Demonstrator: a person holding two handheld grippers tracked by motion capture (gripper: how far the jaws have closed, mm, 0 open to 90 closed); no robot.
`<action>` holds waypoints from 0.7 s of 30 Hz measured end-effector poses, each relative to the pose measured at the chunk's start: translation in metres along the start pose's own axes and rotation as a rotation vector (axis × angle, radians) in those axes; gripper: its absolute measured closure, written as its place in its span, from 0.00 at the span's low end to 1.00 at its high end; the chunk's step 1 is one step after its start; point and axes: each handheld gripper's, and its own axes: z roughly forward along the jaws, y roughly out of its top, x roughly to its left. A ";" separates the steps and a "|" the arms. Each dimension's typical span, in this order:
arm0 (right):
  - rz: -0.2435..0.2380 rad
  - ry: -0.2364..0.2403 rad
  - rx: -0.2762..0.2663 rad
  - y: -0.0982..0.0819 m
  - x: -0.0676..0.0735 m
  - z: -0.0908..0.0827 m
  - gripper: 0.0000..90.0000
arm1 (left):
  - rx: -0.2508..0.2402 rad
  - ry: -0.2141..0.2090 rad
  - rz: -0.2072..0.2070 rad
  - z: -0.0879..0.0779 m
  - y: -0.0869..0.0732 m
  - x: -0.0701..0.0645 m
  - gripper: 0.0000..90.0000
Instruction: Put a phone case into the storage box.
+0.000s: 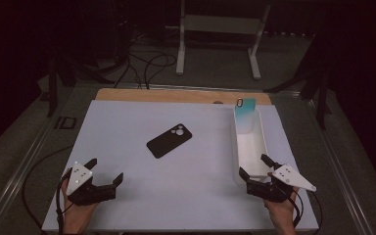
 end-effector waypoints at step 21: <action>0.018 -0.013 0.020 -0.003 -0.001 0.002 0.10 | 0.119 -0.073 0.057 0.033 0.054 -0.011 0.00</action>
